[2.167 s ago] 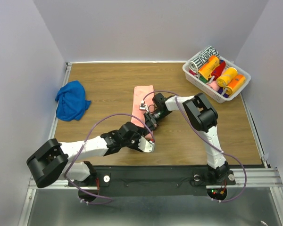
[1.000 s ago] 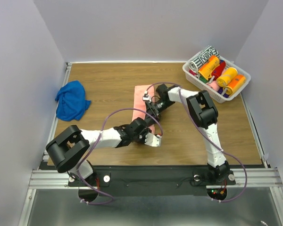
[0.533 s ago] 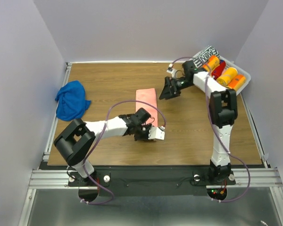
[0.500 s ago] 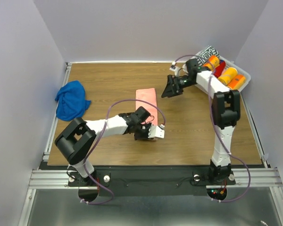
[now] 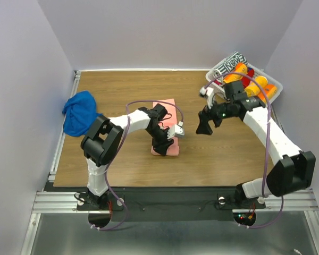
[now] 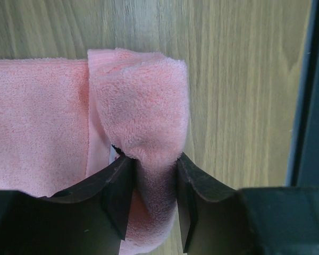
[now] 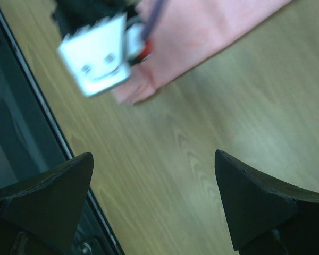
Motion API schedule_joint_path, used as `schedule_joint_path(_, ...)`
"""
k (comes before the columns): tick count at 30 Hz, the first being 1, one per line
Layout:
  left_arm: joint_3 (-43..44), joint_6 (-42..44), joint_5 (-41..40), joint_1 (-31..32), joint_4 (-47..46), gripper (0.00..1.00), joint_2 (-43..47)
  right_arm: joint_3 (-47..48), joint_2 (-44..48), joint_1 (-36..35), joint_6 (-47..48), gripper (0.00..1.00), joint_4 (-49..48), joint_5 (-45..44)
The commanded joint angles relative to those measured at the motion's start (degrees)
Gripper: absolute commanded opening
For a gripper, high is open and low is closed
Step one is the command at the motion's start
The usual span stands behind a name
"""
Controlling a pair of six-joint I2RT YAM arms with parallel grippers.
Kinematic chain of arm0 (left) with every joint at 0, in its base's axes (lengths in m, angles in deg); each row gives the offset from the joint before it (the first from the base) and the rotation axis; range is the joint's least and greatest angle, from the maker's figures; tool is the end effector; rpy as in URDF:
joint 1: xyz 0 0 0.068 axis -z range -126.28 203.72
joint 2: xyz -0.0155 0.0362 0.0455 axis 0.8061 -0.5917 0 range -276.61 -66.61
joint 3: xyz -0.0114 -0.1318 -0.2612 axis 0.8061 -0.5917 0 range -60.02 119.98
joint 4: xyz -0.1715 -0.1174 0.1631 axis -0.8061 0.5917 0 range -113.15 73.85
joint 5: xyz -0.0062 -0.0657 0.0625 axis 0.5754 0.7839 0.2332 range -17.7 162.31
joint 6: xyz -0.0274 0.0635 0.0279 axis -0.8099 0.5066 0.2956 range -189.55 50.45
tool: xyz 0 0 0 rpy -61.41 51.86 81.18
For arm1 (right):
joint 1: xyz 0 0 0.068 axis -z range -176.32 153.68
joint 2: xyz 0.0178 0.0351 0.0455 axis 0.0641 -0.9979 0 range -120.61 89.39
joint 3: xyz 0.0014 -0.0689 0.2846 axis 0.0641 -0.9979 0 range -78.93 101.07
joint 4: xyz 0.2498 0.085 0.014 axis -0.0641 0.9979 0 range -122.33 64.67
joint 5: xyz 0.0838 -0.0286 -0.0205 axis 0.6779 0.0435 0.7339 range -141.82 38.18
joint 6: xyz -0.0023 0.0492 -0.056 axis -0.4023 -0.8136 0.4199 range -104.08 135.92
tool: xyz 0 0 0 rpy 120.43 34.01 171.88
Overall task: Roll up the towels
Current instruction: Roll the towel
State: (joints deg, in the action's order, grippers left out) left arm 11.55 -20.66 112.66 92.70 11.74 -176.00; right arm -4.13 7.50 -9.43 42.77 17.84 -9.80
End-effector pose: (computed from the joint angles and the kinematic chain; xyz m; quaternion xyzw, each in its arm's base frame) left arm 0.2725 -0.2726 0.1612 0.6812 0.6323 -0.3275 0.1701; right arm 0.2812 0.1085 0.3229 -0.4010 0.8072 0.3101 0.3024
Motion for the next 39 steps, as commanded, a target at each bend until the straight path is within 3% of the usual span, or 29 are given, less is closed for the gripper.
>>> schedule_joint_path(1,1.89,0.95,-2.39,-1.36,6.33,0.48,-8.03,-5.62,7.15,-7.79,4.36,1.0,-2.42,-9.65)
schedule_joint_path(7,8.31,2.0,-1.34,-3.73,10.45,0.51,-16.73,-11.61,8.15,-24.23,4.79,1.0,-9.47,-25.9)
schedule_joint_path(13,14.03,2.27,-1.51,-5.14,11.94,0.51,-20.87,-17.23,4.11,-38.37,5.58,1.0,-24.66,-39.53)
schedule_joint_path(16,17.54,2.71,-1.42,-5.32,13.97,0.51,-22.54,-19.43,0.08,-42.25,5.84,1.0,-33.62,-41.66)
schedule_joint_path(30,20.19,4.2,-0.11,-5.93,16.08,0.51,-24.03,-25.23,-7.67,-44.29,10.33,0.96,-46.39,-42.46)
schedule_joint_path(35,19.93,4.73,-0.1,-6.11,16.35,0.51,-23.86,-27.52,-8.99,-44.2,10.5,0.86,-49.64,-42.28)
schedule_joint_path(39,19.14,4.73,-0.19,-6.29,15.65,0.51,-22.81,-27.35,-11.01,-43.68,9.72,0.62,-51.4,-39.48)
